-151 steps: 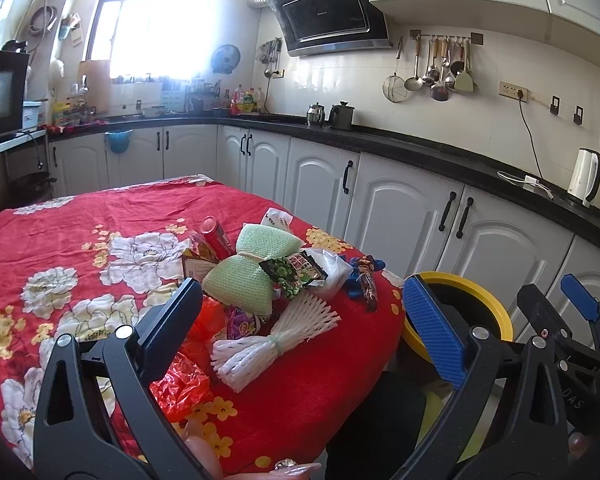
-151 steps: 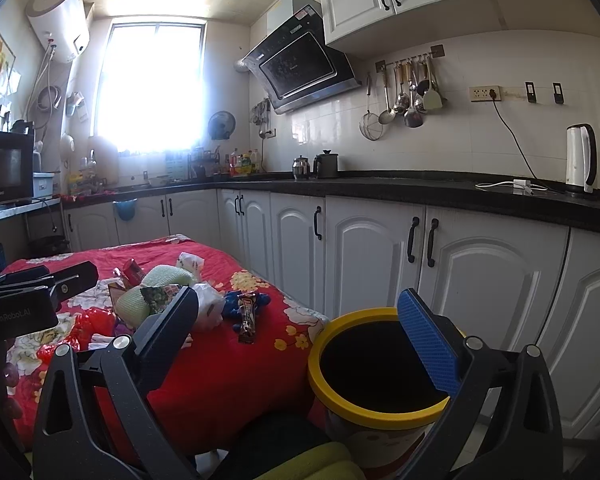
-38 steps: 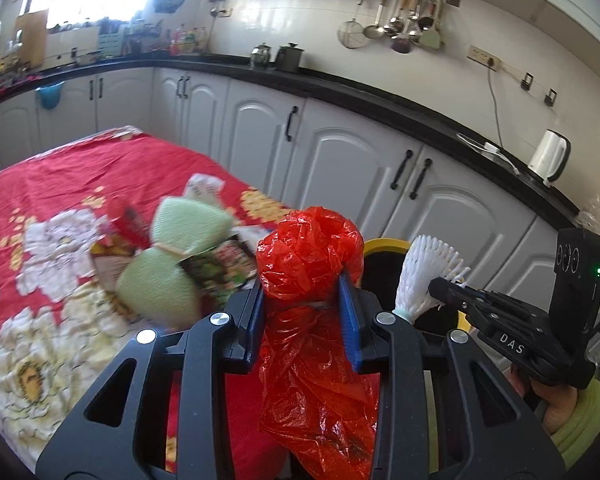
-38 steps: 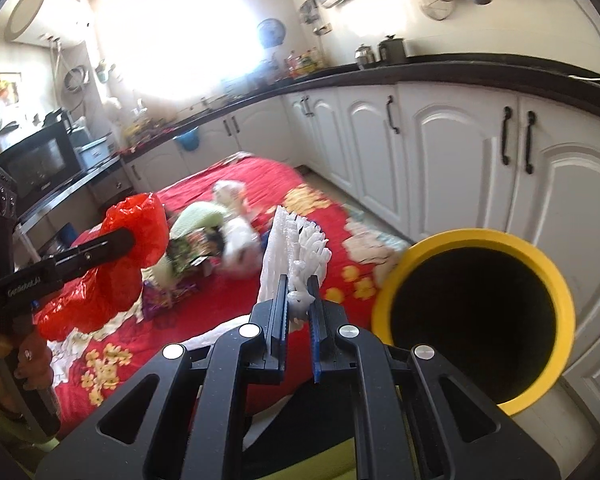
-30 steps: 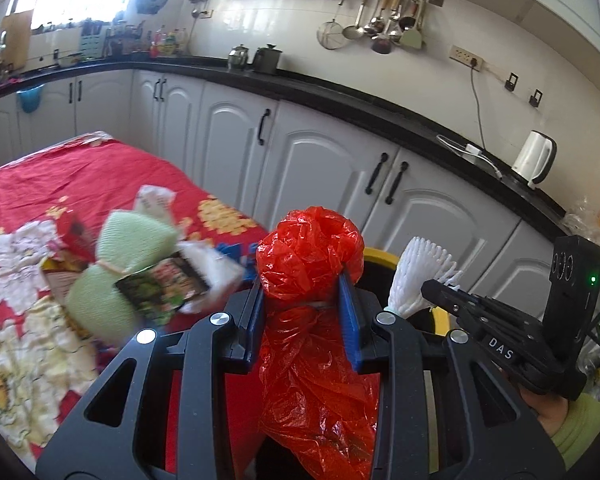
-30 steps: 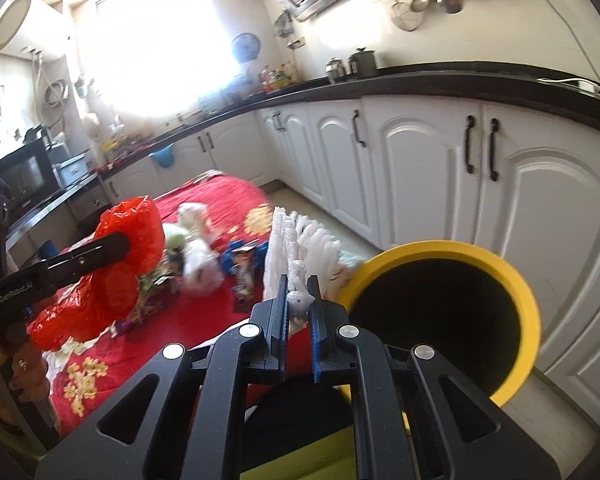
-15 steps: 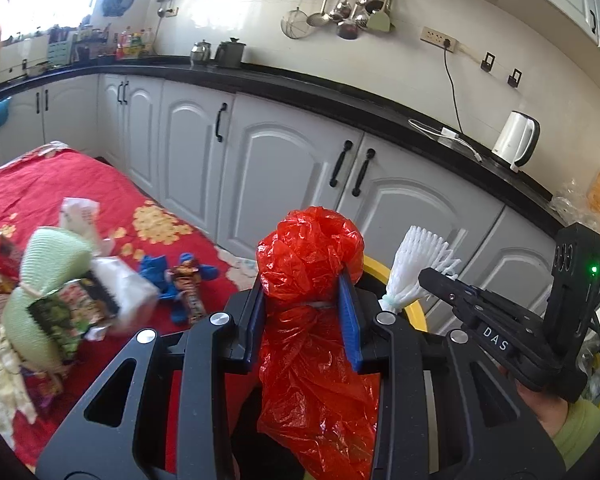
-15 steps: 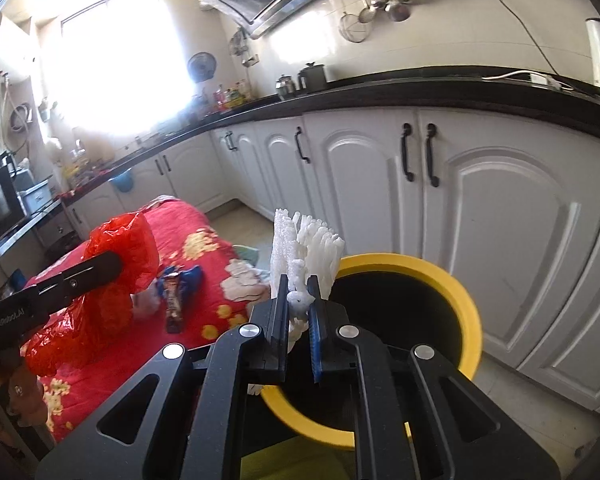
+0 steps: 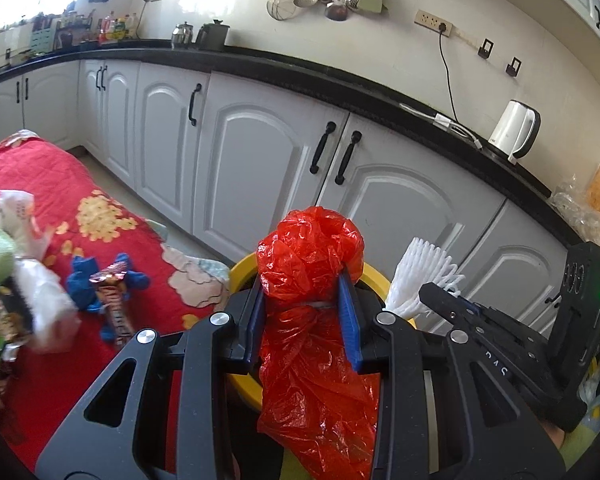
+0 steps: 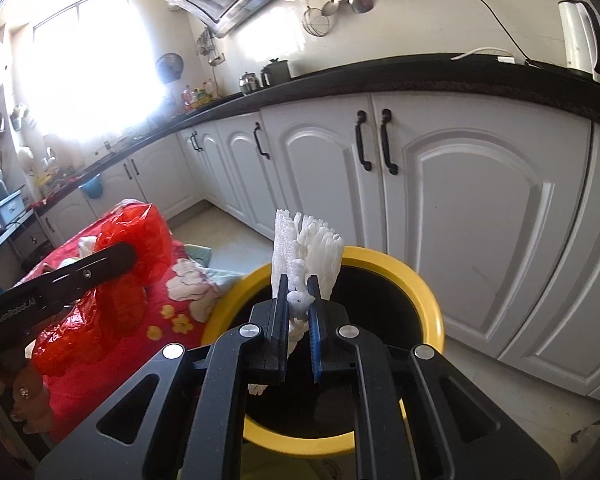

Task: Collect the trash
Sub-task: 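Carry the red bag and white item over the yellow bin with both grippers, then open both grippers to drop the red bag and white item into the bin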

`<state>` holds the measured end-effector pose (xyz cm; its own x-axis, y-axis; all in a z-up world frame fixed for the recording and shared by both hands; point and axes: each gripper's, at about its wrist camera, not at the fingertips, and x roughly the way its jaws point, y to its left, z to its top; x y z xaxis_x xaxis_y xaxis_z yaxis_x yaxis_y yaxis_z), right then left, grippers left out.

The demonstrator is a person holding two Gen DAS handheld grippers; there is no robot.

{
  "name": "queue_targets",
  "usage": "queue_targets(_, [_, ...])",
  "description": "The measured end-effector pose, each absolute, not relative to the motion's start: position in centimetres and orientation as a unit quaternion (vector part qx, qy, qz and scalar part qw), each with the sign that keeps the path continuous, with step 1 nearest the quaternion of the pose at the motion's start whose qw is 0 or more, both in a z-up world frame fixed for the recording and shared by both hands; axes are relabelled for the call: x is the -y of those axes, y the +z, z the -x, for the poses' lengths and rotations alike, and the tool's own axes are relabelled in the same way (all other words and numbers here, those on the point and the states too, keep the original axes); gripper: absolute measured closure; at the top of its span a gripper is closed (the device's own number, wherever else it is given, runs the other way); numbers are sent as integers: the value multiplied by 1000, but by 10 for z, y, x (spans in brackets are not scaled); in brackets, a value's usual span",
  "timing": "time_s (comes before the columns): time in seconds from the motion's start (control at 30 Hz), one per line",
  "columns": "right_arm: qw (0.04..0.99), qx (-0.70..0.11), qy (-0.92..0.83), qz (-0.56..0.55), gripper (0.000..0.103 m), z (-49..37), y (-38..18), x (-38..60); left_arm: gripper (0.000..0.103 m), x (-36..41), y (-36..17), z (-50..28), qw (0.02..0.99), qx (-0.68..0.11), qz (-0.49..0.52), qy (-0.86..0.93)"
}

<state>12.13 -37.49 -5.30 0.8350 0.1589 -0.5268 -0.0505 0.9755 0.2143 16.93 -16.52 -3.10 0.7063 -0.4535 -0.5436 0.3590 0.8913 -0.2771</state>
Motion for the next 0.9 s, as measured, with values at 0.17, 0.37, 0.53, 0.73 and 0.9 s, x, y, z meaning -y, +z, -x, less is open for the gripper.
queue_targets(0.17, [949, -296, 44, -99, 94, -128, -65, 382, 78, 177, -47, -185, 914, -331, 78, -222])
queue_targets(0.37, [944, -311, 35, -103, 94, -135, -79, 388, 77, 186, -66, -199, 906, -348, 82, -227])
queue_targets(0.53, [940, -323, 36, -105, 93, -142, -88, 390, 75, 191, -76, -206, 901, -358, 82, -230])
queue_targets(0.73, [936, -335, 27, -108, 71, -145, -98, 396, 55, 191, -86, -212, 893, -376, 89, -232])
queue_targets(0.9, [936, -332, 15, -118, 58, -141, -100, 404, 32, 181, -82, -208, 895, -372, 95, -227])
